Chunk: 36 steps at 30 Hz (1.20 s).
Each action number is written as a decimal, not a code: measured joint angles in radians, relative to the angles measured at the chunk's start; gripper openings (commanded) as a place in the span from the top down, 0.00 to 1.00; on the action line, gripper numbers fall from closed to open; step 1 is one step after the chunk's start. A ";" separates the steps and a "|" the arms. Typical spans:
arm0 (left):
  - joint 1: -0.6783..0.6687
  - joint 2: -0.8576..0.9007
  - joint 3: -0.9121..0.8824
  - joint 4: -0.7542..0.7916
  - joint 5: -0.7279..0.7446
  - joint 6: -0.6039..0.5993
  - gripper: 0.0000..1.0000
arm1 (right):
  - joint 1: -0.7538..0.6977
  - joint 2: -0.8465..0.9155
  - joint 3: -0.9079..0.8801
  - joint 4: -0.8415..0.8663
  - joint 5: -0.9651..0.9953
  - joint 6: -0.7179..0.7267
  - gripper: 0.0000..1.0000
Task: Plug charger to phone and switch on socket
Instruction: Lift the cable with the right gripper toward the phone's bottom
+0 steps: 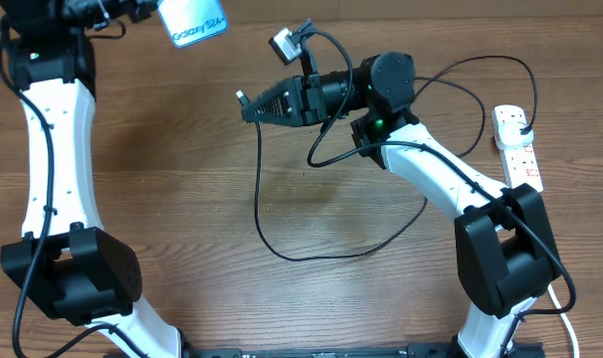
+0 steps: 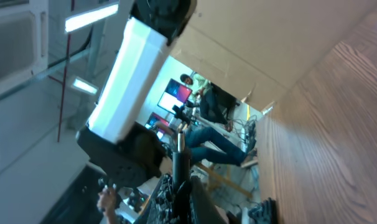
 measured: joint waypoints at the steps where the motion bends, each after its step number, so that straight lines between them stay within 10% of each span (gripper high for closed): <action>1: -0.010 0.000 0.000 0.006 -0.010 -0.023 0.96 | 0.000 0.000 0.000 0.011 0.013 0.032 0.96; 36: -0.125 0.000 0.000 -0.130 0.003 0.036 0.96 | -0.042 0.000 0.000 0.102 0.195 0.102 0.96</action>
